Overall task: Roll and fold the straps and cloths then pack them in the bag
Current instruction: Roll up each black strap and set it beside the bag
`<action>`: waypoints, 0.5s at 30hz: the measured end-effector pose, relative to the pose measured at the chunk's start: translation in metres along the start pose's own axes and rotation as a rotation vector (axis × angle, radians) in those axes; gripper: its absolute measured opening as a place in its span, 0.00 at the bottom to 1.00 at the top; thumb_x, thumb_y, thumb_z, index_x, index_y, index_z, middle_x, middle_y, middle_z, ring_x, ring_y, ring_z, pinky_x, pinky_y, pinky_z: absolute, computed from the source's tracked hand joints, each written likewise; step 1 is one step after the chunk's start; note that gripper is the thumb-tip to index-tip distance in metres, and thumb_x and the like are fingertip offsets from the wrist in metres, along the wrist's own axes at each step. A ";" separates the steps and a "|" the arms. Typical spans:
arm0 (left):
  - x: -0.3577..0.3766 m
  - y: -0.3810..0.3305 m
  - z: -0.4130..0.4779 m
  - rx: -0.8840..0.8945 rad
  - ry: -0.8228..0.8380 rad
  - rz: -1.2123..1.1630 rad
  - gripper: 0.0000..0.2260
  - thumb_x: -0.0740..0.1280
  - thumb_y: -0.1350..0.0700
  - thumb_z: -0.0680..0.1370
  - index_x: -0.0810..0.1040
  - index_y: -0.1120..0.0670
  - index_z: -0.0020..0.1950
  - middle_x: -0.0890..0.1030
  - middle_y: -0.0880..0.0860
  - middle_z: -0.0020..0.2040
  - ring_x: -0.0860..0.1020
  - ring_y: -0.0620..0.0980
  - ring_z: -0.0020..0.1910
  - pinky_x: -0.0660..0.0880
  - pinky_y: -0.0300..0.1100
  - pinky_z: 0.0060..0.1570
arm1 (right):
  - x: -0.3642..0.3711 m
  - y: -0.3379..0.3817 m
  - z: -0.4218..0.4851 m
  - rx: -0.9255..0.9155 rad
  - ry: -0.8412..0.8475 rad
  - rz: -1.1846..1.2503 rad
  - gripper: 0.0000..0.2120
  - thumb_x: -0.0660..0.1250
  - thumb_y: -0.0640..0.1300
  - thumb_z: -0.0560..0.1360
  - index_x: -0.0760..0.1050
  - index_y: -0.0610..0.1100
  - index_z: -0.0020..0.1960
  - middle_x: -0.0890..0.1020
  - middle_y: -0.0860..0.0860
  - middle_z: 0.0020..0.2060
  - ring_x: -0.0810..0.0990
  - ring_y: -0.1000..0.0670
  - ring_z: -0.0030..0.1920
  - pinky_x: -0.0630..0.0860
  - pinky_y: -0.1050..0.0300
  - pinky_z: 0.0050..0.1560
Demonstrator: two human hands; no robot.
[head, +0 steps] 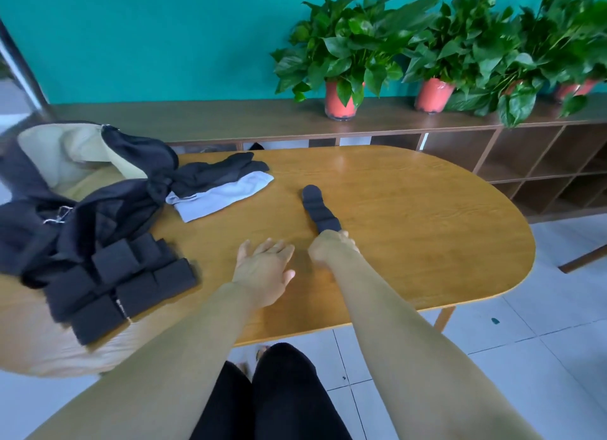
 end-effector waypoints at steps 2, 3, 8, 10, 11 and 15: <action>-0.001 0.010 -0.006 -0.019 -0.010 -0.005 0.23 0.53 0.47 0.83 0.53 0.47 0.78 0.53 0.46 0.78 0.49 0.48 0.77 0.41 0.57 0.72 | 0.002 0.017 -0.013 -0.060 0.024 0.043 0.20 0.58 0.43 0.79 0.65 0.40 0.70 0.63 0.41 0.69 0.66 0.41 0.67 0.68 0.49 0.65; -0.001 0.013 -0.009 -0.025 -0.018 -0.008 0.23 0.52 0.47 0.83 0.53 0.47 0.78 0.54 0.46 0.78 0.49 0.48 0.77 0.41 0.57 0.72 | 0.005 0.025 -0.018 -0.075 0.017 0.067 0.20 0.58 0.43 0.79 0.65 0.40 0.70 0.63 0.41 0.69 0.67 0.41 0.66 0.70 0.49 0.64; 0.001 0.026 -0.015 -0.044 -0.033 -0.013 0.23 0.51 0.46 0.83 0.53 0.47 0.78 0.54 0.46 0.78 0.50 0.48 0.77 0.42 0.59 0.73 | 0.008 0.046 -0.023 -0.126 -0.090 0.000 0.18 0.57 0.42 0.77 0.68 0.44 0.67 0.67 0.45 0.66 0.66 0.44 0.64 0.70 0.52 0.55; 0.001 0.026 -0.015 -0.033 -0.050 -0.025 0.22 0.51 0.45 0.83 0.56 0.47 0.77 0.55 0.46 0.78 0.50 0.48 0.77 0.43 0.59 0.73 | 0.002 0.047 -0.023 -0.215 -0.216 -0.146 0.19 0.57 0.42 0.77 0.66 0.47 0.67 0.70 0.46 0.63 0.65 0.44 0.63 0.66 0.52 0.55; 0.001 0.024 -0.015 -0.021 -0.065 -0.038 0.21 0.51 0.45 0.83 0.57 0.47 0.76 0.56 0.46 0.78 0.51 0.48 0.77 0.44 0.59 0.73 | 0.000 0.044 -0.022 -0.260 -0.273 -0.231 0.20 0.56 0.42 0.77 0.64 0.48 0.68 0.71 0.47 0.63 0.64 0.44 0.63 0.65 0.51 0.56; 0.001 0.009 -0.010 0.020 -0.118 -0.086 0.21 0.50 0.44 0.83 0.59 0.46 0.76 0.58 0.47 0.77 0.53 0.48 0.77 0.44 0.59 0.72 | -0.003 0.020 -0.008 -0.356 -0.409 -0.486 0.30 0.61 0.43 0.76 0.54 0.50 0.74 0.65 0.46 0.69 0.58 0.42 0.69 0.62 0.47 0.62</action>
Point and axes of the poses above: each hand's wrist, its own z-axis towards the middle knuckle, its own x-axis out of the palm, y = z × x, the point moved 6 cm from there along z, towards the middle knuckle
